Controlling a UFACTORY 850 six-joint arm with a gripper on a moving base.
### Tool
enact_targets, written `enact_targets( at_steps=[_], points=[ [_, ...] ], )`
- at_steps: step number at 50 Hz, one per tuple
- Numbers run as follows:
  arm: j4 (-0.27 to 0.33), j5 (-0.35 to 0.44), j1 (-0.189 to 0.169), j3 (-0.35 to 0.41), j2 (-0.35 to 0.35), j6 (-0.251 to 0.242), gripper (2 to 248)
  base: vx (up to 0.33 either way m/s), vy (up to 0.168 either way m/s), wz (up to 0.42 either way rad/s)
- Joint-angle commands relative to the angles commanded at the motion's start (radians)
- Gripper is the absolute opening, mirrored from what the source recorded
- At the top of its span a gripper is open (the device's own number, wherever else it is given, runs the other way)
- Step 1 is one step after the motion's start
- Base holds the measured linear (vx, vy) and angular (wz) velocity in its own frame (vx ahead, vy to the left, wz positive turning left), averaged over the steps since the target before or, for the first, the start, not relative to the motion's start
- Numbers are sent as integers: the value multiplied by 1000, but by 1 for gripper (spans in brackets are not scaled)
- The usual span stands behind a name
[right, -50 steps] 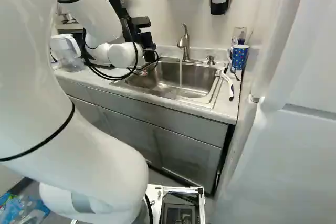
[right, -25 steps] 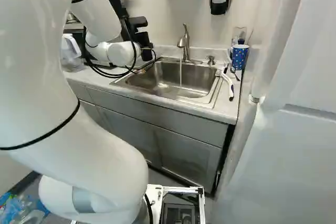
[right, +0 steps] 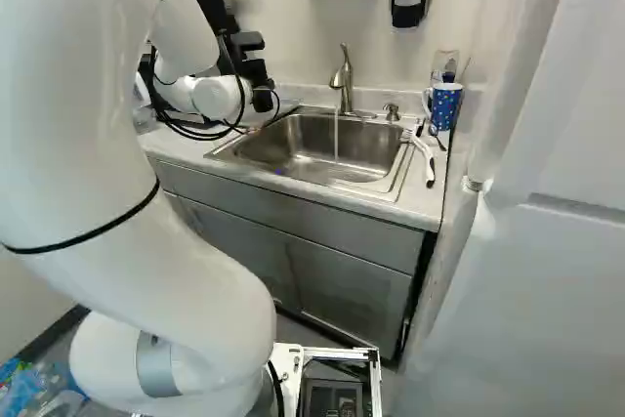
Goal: Rinse the cup and place it in the tray
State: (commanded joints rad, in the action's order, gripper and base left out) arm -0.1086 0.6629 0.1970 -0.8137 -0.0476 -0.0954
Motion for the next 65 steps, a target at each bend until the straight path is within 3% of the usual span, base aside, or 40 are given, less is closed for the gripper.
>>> enact_targets(
  at_steps=[32, 65],
  points=[
    [-66, 0, 54, -158, -161, 0, 120, 0, 0, 0],
    [-69, 17, 54, -262, -314, 0, 120, 0, 0, 0]
  ],
)
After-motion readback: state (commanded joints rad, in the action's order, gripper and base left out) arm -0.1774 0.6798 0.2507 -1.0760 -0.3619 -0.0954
